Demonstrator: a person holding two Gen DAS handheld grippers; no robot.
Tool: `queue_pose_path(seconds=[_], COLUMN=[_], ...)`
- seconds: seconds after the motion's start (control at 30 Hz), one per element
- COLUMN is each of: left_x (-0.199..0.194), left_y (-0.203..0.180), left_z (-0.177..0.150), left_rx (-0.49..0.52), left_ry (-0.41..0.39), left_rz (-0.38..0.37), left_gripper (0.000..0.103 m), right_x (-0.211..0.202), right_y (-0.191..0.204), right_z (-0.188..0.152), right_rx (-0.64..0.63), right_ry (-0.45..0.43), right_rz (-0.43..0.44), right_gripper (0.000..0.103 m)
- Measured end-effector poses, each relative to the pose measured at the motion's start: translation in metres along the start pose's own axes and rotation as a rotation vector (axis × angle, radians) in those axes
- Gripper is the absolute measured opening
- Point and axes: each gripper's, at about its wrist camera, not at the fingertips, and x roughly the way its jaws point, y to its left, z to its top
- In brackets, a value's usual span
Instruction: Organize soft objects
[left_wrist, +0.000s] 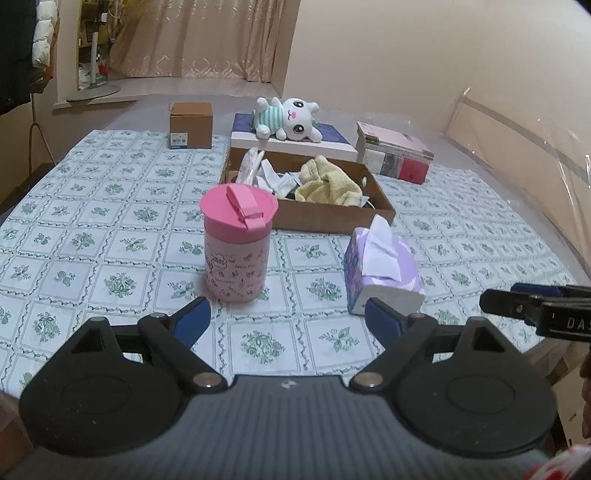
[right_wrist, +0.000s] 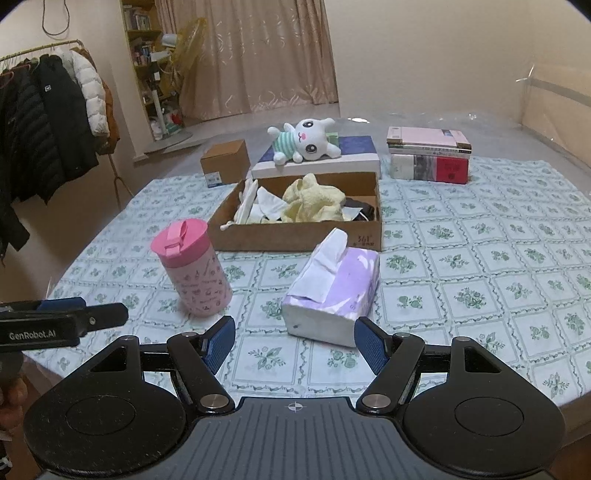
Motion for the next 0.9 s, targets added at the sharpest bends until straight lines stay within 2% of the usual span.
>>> queue_pose_path(seconds=[0.9], left_x=[0.006], left_y=[-0.007], left_z=[-0.015], left_rx=[0.021], left_ry=[0.027], left_rz=[-0.005], left_gripper=[0.089], right_x=[0.007], right_y=[0.008], right_z=[-0.010], right_rx=[-0.018], right_ry=[0.013], right_rz=[-0.008], right_gripper=[0.071])
